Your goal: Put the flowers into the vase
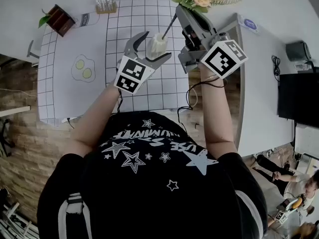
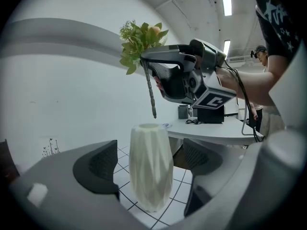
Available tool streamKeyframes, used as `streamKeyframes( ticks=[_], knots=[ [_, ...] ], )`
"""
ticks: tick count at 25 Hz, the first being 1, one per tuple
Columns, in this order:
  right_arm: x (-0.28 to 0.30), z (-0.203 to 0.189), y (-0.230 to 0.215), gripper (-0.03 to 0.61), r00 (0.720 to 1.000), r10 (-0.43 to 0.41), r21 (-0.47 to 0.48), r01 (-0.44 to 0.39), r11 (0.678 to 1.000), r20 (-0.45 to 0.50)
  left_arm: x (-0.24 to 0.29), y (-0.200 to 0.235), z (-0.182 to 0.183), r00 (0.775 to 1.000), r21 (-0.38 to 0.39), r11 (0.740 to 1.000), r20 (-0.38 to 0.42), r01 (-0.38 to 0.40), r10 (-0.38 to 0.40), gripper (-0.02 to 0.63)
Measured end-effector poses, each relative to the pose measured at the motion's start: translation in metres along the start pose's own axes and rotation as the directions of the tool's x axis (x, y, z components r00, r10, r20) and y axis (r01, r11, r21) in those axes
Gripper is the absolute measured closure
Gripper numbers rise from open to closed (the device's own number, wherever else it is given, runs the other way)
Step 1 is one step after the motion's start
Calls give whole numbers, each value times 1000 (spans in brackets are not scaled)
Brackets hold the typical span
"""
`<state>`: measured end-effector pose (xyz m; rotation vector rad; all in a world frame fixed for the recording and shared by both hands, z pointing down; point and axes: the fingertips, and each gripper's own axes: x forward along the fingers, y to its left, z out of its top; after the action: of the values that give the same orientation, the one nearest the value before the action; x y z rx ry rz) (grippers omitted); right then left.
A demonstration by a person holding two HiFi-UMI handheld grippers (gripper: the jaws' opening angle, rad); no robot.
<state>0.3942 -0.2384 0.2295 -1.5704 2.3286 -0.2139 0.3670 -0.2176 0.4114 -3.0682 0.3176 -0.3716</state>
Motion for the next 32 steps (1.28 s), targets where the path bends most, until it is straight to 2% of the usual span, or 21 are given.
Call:
streamKeyframes(
  ticks=[5, 6, 7, 8, 14, 19, 26, 32],
  knots=[
    [1, -7, -3, 531, 1000, 4, 10, -4, 1000, 4, 14, 1, -9, 1000, 5, 1000, -24, -10, 10, 182],
    [1, -8, -3, 531, 1000, 4, 10, -4, 1000, 2, 15, 2, -11, 999, 5, 1000, -31, -7, 8, 208],
    [1, -9, -3, 531, 1000, 3, 9, -3, 1000, -1, 16, 2, -12, 999, 7, 1000, -39, -2, 3, 265],
    [1, -10, -4, 531, 1000, 1, 8, -1, 1000, -3, 16, 1, -13, 999, 9, 1000, -44, 4, -4, 287],
    [1, -19, -7, 531, 1000, -15, -21, 15, 1000, -9, 17, -1, -13, 999, 18, 1000, -34, 15, -14, 290],
    [3, -44, -9, 531, 998, -27, -37, 25, 999, -59, 16, 0, -13, 1000, 14, 1000, -25, 16, -15, 291],
    [-13, -87, -6, 531, 984, -6, -78, -8, 997, -180, 17, -1, -13, 999, 15, 1000, -26, 18, -18, 290],
    [-17, -112, 2, 526, 955, -10, -157, -39, 987, -297, 16, 0, -14, 999, 8, 1000, -26, 20, -20, 290]
  ],
)
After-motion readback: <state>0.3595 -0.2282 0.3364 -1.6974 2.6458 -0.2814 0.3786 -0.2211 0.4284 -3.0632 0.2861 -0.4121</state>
